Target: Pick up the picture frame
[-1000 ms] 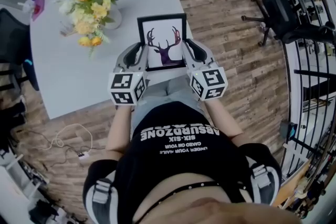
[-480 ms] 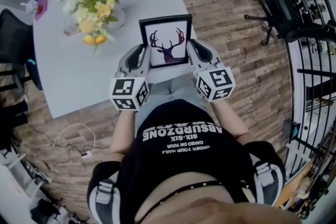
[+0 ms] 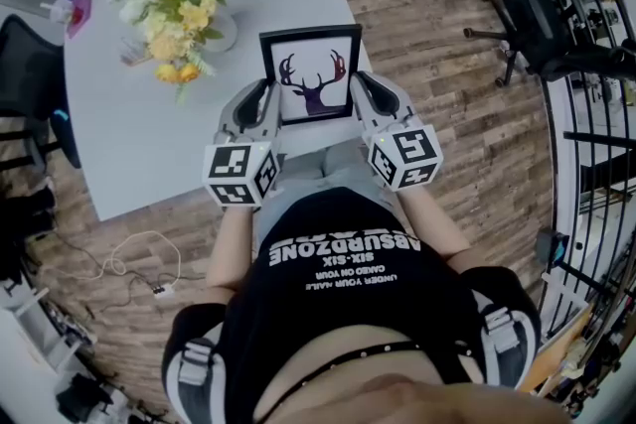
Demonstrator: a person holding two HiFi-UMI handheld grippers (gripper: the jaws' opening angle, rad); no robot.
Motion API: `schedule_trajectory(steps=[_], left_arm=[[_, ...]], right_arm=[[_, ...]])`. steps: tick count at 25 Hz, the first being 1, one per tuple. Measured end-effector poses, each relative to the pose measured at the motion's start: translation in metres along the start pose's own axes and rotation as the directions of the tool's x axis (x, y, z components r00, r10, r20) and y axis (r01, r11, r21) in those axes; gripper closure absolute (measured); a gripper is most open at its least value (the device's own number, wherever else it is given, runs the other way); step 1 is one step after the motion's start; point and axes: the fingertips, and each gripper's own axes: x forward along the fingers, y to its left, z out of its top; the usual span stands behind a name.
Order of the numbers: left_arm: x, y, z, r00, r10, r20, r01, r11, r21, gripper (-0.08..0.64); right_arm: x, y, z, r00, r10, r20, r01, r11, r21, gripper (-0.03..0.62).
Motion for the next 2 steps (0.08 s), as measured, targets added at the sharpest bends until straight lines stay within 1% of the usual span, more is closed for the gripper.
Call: schedule_trajectory(steps=[2], left_arm=[[0.0002, -0.0006, 0.0007, 1.0, 0.001, 0.001, -0.001, 1.0, 0.0, 0.477]], right_arm=[[-0.0003, -0.0006, 0.0003, 1.0, -0.002, 0.001, 0.002, 1.0, 0.001, 0.555]])
